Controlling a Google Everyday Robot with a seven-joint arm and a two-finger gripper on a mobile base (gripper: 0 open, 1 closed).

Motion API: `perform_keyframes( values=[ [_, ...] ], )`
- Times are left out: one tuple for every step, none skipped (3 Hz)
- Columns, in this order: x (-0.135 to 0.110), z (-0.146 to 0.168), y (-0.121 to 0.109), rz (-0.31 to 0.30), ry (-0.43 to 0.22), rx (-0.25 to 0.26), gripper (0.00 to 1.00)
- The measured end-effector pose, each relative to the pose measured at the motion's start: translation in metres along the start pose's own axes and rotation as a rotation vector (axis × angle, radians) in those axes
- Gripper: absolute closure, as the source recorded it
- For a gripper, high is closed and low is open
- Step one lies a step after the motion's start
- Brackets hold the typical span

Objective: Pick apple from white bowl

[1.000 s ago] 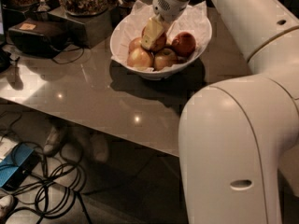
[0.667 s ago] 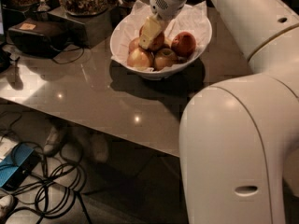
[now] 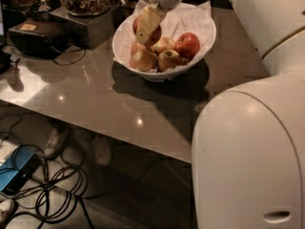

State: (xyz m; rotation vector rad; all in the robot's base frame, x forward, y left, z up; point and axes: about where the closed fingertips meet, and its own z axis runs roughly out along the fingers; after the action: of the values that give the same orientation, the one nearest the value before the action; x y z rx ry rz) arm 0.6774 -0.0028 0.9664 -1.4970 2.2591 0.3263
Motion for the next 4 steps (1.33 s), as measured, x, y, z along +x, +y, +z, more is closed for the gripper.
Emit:
perform_keyframes(
  values=[
    [-0.008, -0.022, 0.027, -0.096, -0.03, -0.058, 1.0],
    [-0.01, -0.037, 0.043, -0.155, -0.054, -0.09, 1.0],
    [0.0, -0.054, 0.058, -0.168, -0.075, -0.097, 1.0],
    [0.023, -0.063, 0.074, -0.126, -0.097, -0.096, 1.0]
  ],
)
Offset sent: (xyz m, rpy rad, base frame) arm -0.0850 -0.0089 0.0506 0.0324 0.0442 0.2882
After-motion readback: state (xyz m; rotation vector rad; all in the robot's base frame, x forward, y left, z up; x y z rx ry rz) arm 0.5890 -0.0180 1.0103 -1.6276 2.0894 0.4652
